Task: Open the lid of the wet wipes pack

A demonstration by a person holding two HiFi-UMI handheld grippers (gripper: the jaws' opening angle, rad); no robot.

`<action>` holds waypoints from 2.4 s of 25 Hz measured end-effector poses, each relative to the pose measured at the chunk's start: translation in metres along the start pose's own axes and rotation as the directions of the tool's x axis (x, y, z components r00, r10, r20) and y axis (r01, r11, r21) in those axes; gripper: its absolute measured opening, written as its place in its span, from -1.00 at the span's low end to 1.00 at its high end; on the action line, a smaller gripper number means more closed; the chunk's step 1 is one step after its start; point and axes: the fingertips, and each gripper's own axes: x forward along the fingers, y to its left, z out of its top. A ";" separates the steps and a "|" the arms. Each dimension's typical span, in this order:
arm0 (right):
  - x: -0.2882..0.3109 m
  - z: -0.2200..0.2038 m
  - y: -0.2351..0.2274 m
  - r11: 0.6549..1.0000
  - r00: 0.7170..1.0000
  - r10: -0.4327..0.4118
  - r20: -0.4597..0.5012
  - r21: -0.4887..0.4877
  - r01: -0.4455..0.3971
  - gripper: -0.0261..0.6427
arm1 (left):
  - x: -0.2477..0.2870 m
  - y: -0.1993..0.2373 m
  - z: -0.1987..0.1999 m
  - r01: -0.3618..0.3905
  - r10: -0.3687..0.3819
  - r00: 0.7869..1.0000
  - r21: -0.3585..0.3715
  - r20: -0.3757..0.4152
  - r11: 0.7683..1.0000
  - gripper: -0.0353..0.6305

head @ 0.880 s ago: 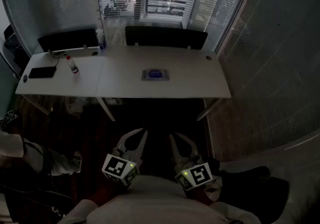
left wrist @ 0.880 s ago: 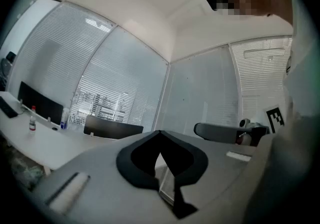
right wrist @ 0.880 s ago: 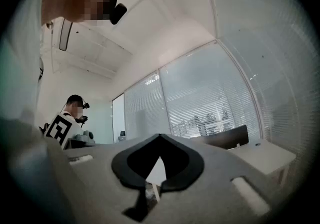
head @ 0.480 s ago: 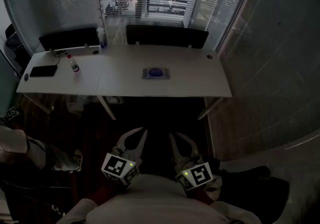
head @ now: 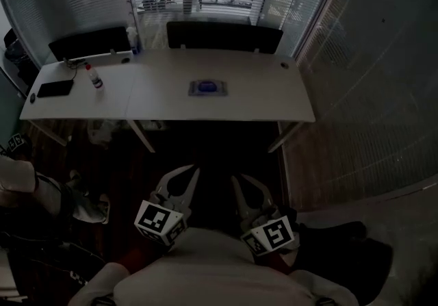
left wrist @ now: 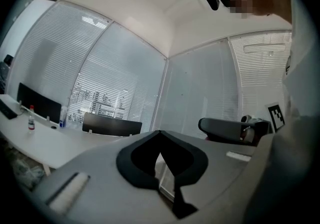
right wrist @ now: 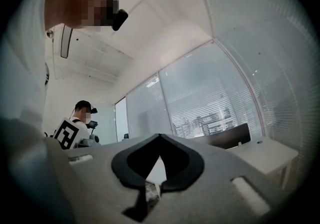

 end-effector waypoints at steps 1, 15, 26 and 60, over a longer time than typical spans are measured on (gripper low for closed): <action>-0.001 0.000 -0.004 1.000 1.000 0.001 -0.005 0.000 -0.001 -0.92 | 0.003 -0.001 -0.002 -0.002 0.002 1.000 0.003 -0.001 1.000 -0.88; 0.032 -0.015 -0.045 1.000 1.000 0.001 -0.021 0.031 0.000 -0.92 | 0.048 0.036 -0.004 -0.036 0.036 0.999 0.012 -0.005 0.999 -0.88; 0.179 -0.027 -0.096 1.000 0.999 -0.006 -0.048 0.015 0.006 -0.92 | 0.144 0.152 0.033 -0.011 0.011 1.000 -0.014 0.004 1.000 -0.88; 0.382 -0.068 -0.213 0.984 0.986 -0.029 -0.167 -0.179 -0.001 -0.92 | 0.308 0.317 0.032 -0.016 0.010 0.992 -0.045 -0.130 0.999 -0.88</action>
